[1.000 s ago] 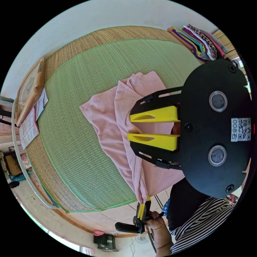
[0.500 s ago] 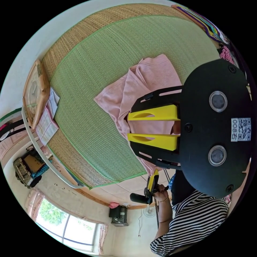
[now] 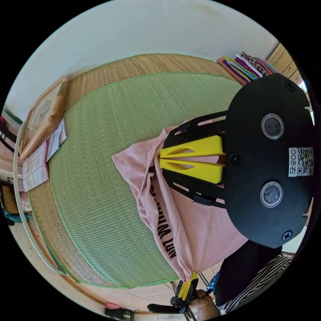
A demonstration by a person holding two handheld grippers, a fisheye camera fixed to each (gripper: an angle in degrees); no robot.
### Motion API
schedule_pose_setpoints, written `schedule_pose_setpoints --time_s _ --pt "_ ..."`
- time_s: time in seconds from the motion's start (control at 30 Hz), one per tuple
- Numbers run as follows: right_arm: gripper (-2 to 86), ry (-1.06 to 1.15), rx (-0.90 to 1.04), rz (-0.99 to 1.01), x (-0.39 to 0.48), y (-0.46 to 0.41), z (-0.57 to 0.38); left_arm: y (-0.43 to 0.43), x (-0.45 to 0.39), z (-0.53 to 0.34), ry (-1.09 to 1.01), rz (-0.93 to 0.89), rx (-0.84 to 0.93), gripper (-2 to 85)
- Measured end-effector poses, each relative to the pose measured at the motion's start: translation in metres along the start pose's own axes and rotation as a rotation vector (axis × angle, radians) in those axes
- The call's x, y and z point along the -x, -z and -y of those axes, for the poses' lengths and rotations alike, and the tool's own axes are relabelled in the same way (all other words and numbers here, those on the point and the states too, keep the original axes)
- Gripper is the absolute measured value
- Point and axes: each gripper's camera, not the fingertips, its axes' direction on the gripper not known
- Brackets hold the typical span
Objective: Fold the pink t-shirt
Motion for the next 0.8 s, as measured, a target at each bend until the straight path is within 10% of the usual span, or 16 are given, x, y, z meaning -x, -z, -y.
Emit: schedule_pose_setpoints --time_s 0.33,0.8 --pt "0.1 -0.001 -0.062 -0.075 0.003 0.003 0.013 0.013 -0.002 -0.011 0.008 -0.005 -0.003 1.1" --pt "2.5 -0.295 -0.097 0.618 0.029 -0.039 -0.219 0.025 -0.007 -0.028 -0.011 -0.004 0.014 0.9"
